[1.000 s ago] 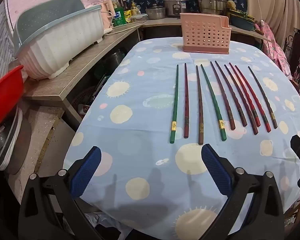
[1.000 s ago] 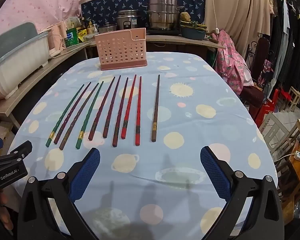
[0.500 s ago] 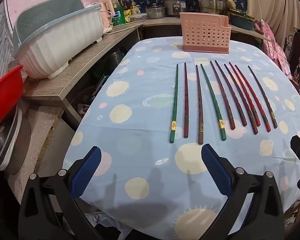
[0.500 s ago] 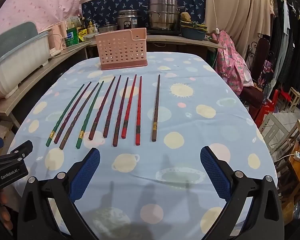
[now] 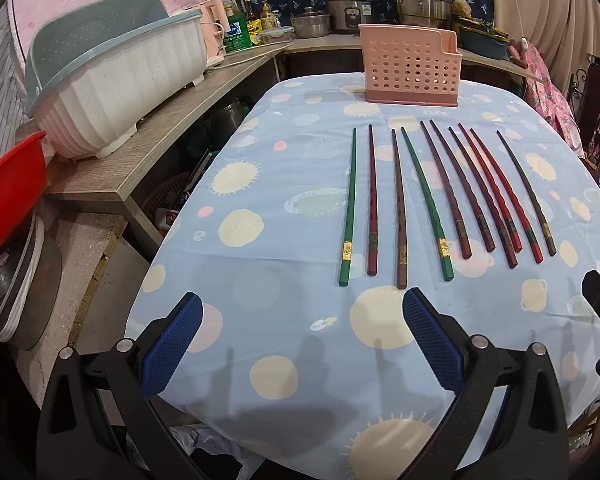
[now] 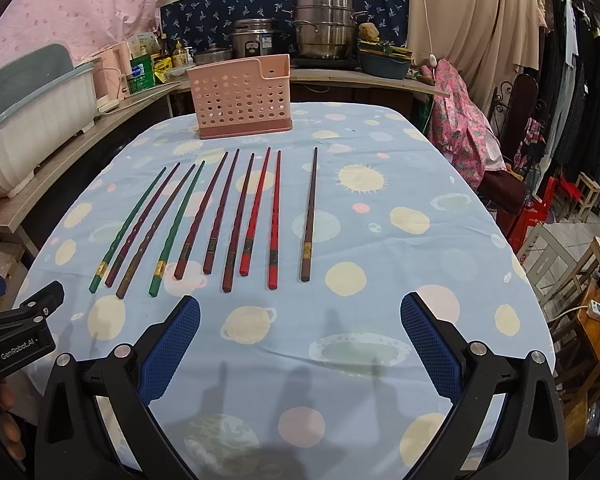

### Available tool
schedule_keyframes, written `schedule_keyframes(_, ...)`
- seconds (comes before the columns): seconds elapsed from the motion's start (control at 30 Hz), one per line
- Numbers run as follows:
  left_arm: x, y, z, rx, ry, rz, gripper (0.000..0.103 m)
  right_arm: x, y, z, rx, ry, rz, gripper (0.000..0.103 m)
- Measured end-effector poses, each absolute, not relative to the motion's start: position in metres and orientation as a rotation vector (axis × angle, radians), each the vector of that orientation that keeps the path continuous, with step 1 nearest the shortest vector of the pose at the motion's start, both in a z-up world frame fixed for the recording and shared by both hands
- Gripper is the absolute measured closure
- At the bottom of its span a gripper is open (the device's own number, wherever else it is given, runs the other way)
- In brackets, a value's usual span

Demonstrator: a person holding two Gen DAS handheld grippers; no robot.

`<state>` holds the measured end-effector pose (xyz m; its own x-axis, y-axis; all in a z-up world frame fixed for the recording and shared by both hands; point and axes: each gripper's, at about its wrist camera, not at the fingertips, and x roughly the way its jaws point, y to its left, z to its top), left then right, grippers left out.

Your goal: Organize utensils

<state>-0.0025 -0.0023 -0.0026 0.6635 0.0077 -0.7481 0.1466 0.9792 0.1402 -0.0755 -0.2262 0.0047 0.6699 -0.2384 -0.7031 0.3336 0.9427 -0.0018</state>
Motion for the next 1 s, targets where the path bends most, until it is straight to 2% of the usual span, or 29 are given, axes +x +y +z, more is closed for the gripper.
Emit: schedule_keyframes(1.0,0.0010,0.0021,-0.0046,0.195,0.845,-0.083,0.007,-0.0800,-0.2297,-0.0017,0.120,0.774,-0.333,0.007)
